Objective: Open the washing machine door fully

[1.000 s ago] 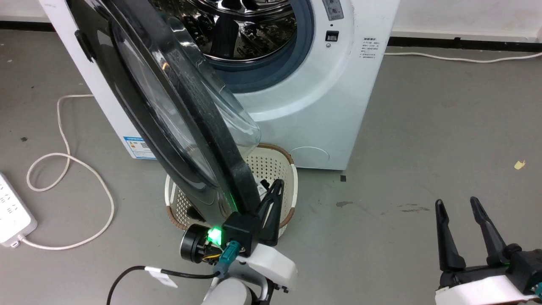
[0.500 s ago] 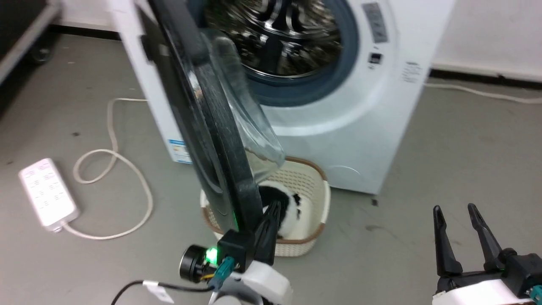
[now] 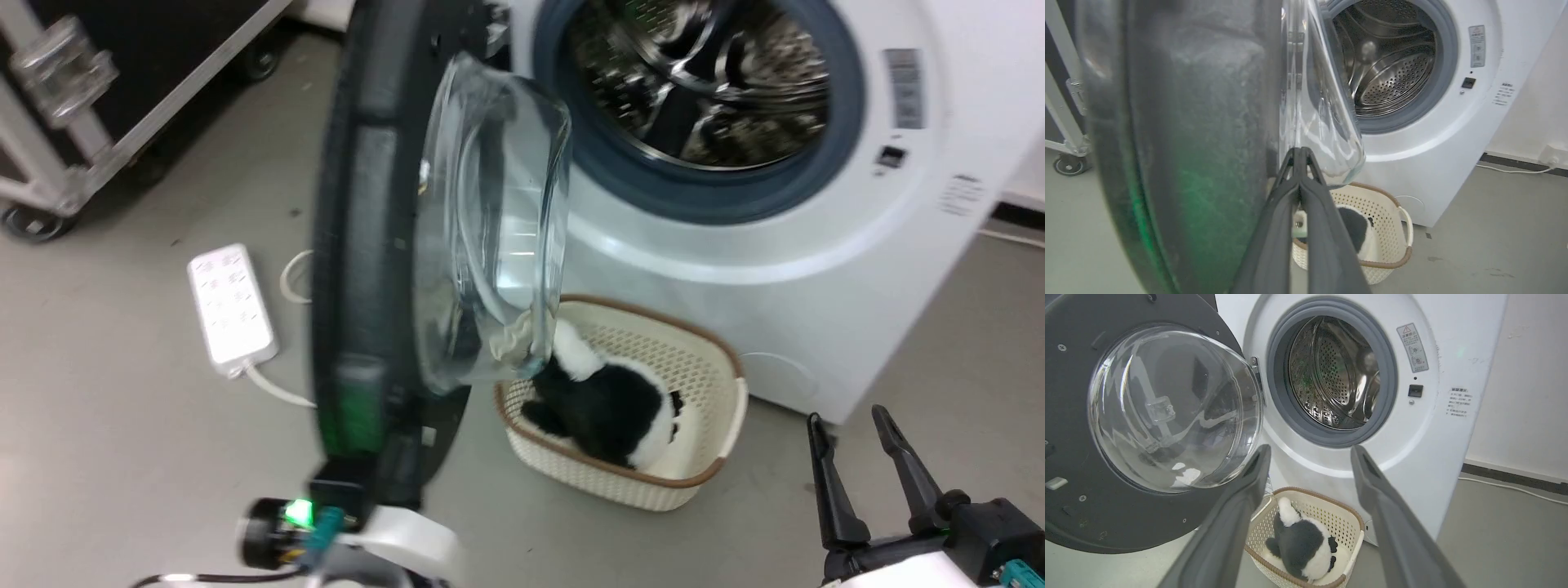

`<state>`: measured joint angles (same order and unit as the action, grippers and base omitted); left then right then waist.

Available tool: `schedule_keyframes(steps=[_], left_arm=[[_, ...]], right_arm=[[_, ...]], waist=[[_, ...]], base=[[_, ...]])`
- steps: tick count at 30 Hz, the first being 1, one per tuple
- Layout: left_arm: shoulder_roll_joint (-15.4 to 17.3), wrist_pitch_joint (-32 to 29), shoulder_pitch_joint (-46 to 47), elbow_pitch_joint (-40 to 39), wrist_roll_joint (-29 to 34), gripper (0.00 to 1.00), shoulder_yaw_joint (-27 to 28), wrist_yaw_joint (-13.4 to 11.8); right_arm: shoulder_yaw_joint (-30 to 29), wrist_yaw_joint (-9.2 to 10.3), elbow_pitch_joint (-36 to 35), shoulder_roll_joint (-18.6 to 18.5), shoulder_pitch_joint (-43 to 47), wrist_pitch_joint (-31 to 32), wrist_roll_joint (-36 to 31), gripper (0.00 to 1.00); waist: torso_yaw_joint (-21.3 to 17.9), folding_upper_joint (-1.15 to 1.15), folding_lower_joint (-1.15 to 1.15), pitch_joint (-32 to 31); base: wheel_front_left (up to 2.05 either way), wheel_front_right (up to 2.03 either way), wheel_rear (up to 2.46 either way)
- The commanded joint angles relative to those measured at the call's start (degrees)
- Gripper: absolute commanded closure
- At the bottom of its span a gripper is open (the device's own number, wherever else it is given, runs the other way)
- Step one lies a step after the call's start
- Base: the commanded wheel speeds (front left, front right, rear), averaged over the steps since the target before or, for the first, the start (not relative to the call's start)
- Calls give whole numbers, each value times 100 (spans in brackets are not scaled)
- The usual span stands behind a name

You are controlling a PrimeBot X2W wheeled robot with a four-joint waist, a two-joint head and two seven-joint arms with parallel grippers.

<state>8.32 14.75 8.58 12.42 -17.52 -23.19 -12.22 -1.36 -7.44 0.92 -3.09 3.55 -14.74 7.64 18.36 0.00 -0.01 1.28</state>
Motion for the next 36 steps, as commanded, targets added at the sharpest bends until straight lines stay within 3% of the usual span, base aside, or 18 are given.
schedule_keyframes(steps=[1,10,24,36], left_arm=[[54,24,-14,-48,-30,100,96,-58],[508,24,323,-63,-333,100,920,-92],[1366,-28,1339,742,-902,100,1959,79],[1561,19,1648,1325,-871,100,2257,171]], right_arm=[[11,-5,-12,-15,12,-26,21,0],[89,-5,-59,-278,-182,-26,28,0],[94,-5,-203,-811,-480,10,97,0],[36,-5,-174,-812,-518,18,130,0]], waist=[[173,0,1,159],[415,0,1,760],[285,0,1,1588],[197,0,1,1572]], base=[[0,0,0],[0,0,0],[0,0,0],[0,0,0]])
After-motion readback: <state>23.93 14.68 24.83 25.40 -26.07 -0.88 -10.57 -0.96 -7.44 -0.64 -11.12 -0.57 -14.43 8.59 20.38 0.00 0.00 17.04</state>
